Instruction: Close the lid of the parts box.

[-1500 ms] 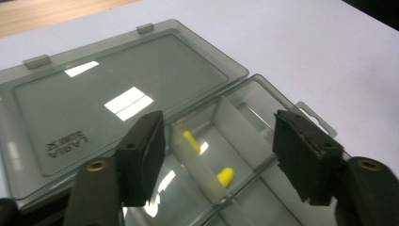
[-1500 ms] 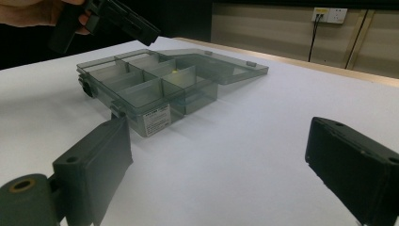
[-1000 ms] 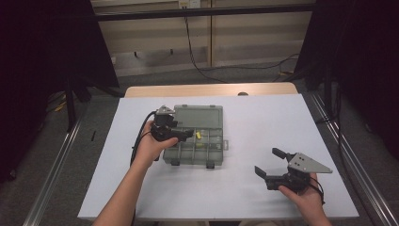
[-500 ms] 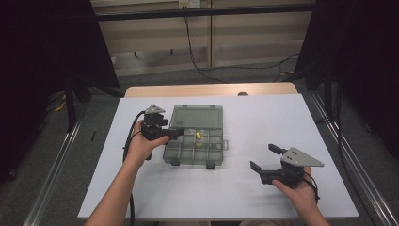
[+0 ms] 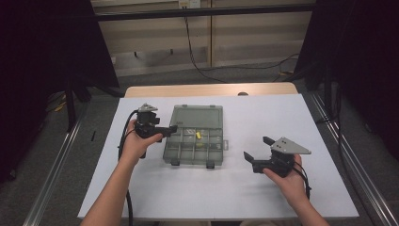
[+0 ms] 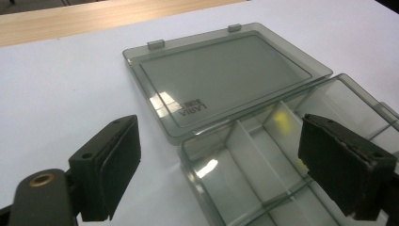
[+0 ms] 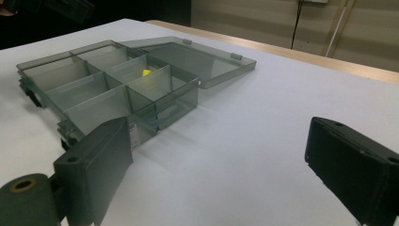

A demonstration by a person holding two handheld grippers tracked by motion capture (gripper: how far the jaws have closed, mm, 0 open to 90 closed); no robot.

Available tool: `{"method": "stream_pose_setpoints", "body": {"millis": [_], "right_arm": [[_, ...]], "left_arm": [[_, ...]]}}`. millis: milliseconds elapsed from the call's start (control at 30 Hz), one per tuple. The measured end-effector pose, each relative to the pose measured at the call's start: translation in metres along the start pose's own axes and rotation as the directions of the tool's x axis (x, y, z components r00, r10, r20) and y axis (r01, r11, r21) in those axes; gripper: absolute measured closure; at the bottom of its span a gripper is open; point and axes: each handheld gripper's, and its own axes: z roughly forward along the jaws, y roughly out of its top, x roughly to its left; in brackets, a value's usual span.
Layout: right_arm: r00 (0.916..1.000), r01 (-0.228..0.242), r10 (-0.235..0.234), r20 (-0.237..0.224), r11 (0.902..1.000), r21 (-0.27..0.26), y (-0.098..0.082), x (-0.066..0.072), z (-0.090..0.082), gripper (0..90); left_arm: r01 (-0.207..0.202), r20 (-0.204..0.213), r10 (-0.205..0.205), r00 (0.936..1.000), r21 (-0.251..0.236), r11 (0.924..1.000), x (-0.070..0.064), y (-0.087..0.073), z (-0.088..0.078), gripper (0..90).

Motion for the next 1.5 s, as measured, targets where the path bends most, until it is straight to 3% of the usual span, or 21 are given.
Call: {"method": "stream_pose_setpoints", "body": {"millis": [200, 300, 567, 633, 767, 867, 900, 1067, 1167, 1267, 1333, 1500], "right_arm": [[0.9995, -0.025, 0.024, 0.02, 0.9991, 0.035, 0.006, -0.005, 0.015, 7.8], [0.9981, -0.056, 0.054, 0.028, 0.9971, 0.051, 0.005, -0.006, 0.024, 8.1], [0.9971, -0.056, 0.05, 0.057, 0.994, 0.094, 0.01, -0.008, 0.045, 8.5], [0.9948, -0.089, 0.083, 0.059, 0.99, 0.109, 0.011, -0.01, 0.05, 8.4], [0.9937, -0.093, 0.082, 0.077, 0.9837, 0.154, 0.014, -0.01, 0.06, 8.8], [0.9887, -0.135, 0.122, 0.088, 0.9773, 0.163, 0.015, -0.011, 0.068, 9.5], [0.9888, -0.13, 0.115, 0.095, 0.976, 0.175, 0.015, -0.012, 0.071, 9.6], [0.9886, -0.129, 0.114, 0.099, 0.9772, 0.169, 0.02, -0.012, 0.084, 16.5], [0.9878, -0.132, 0.113, 0.107, 0.9732, 0.188, 0.024, -0.013, 0.091, 20.8], [0.9838, -0.162, 0.144, 0.107, 0.9683, 0.19, 0.027, -0.015, 0.097, 25.7], [0.9839, -0.153, 0.129, 0.124, 0.9658, 0.209, 0.029, -0.016, 0.103, 30.2], [0.9771, -0.176, 0.141, 0.159, 0.9565, 0.232, 0.032, -0.019, 0.118, 36.4]], "left_arm": [[-0.004, -0.021, 0.004, 0.9998, 0.005, 1.0, 0.009, -0.001, 0.002, 13.7], [0.013, -0.03, -0.013, 0.9995, 0.002, 0.9999, 0.011, -0.002, 0.005, 13.7], [0.017, -0.052, -0.017, 0.9985, 0.005, 0.9998, 0.018, -0.002, 0.007, 13.7], [0.021, -0.063, -0.021, 0.9978, 0.008, 0.9997, 0.02, -0.003, 0.007, 13.9], [0.029, -0.073, -0.028, 0.9969, 0.017, 0.9994, 0.026, -0.005, 0.008, 14.4], [0.03, -0.077, -0.028, 0.9966, 0.018, 0.9994, 0.03, -0.005, 0.008, 15.3], [0.024, -0.079, -0.022, 0.9966, 0.022, 0.9995, 0.031, -0.005, 0.008, 15.9], [0.038, -0.095, -0.038, 0.9948, 0.008, 0.9992, 0.038, -0.006, 0.009, 18.6], [0.041, -0.114, -0.039, 0.9927, 0.009, 0.9991, 0.043, -0.007, 0.011, 22.3], [0.05, -0.11, -0.048, 0.9927, 0.016, 0.9986, 0.045, -0.008, 0.014, 25.8], [0.045, -0.117, -0.042, 0.9923, 0.024, 0.9987, 0.045, -0.007, 0.017, 28.1], [0.046, -0.124, -0.041, 0.9914, 0.038, 0.9982, 0.043, -0.005, 0.027, 37.4]]}}
